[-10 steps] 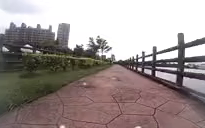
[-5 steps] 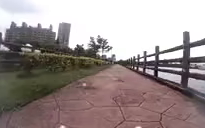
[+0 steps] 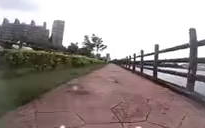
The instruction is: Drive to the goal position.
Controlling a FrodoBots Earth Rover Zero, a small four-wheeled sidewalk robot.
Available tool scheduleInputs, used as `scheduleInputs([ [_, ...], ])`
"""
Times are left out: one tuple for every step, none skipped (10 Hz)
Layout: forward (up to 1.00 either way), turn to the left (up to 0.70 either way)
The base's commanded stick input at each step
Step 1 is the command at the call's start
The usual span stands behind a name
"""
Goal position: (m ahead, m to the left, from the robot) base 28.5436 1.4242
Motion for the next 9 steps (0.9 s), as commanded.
scheduleInputs([
  [1.0,0.05],
  [1.0,0.05],
  [1.0,-0.21],
  [1.0,-0.01],
  [1.0,0.05],
  [1.0,0.05],
  [1.0,0.05],
  [1.0,0.05],
  [1.0,0.05],
])
